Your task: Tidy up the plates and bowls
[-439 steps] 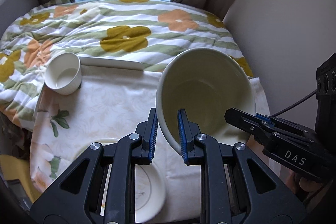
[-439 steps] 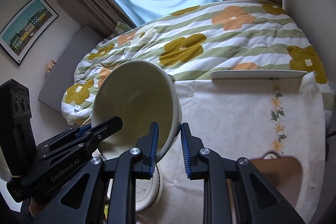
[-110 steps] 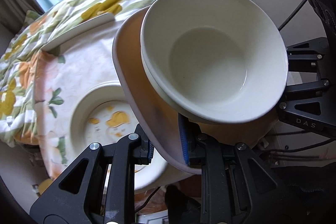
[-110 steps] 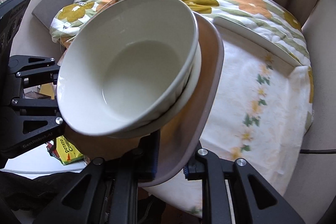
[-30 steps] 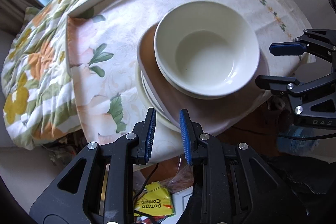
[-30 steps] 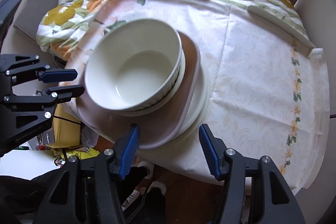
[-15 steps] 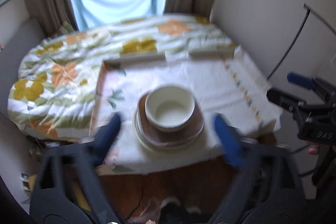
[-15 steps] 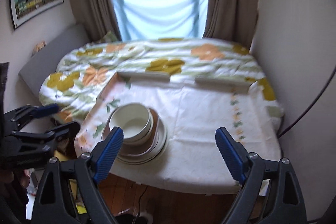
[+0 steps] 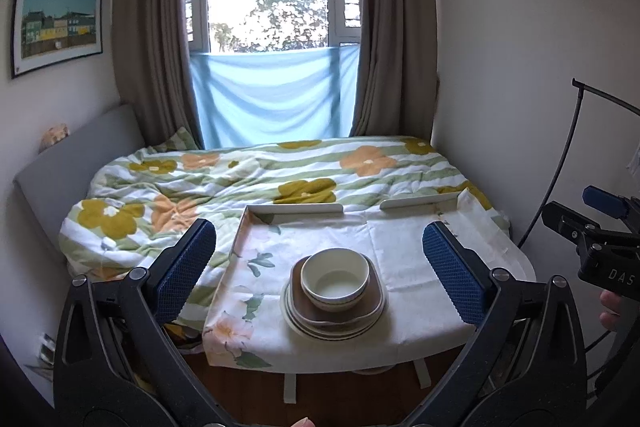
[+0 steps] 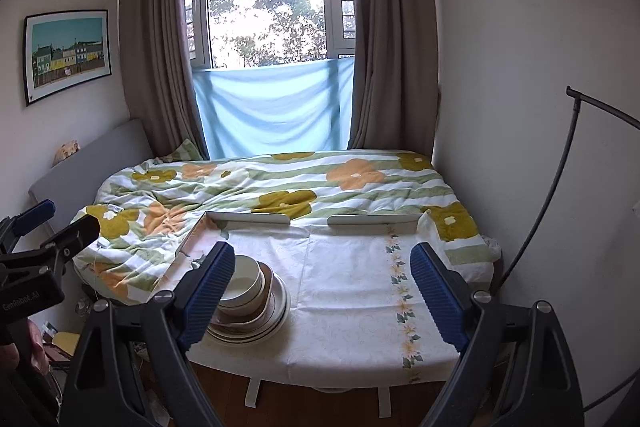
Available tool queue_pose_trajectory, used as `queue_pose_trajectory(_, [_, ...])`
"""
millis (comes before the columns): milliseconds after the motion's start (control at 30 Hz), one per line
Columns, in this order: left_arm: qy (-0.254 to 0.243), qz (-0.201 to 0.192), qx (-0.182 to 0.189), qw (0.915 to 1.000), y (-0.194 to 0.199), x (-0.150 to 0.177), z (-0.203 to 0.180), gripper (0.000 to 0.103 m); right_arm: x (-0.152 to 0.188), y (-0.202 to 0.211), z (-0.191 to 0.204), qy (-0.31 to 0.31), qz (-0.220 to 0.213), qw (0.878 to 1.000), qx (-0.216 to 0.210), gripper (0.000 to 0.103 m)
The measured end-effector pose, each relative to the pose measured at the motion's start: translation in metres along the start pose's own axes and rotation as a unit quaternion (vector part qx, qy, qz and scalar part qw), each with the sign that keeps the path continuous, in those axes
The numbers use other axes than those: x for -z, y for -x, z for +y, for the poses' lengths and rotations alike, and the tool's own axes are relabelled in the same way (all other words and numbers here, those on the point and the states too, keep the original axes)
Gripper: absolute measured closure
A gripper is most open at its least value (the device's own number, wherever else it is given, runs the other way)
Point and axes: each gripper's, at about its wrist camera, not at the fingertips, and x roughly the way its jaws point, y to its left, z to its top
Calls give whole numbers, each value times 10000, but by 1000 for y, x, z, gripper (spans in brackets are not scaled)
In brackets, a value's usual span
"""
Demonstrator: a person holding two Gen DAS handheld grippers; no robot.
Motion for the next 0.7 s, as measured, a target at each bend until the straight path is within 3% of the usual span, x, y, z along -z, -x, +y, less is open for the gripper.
queue_pose_trajectory(700, [-95, -73, -28, 9999, 5, -2, -15, 0, 0, 9, -1, 84, -141, 9998, 88, 16])
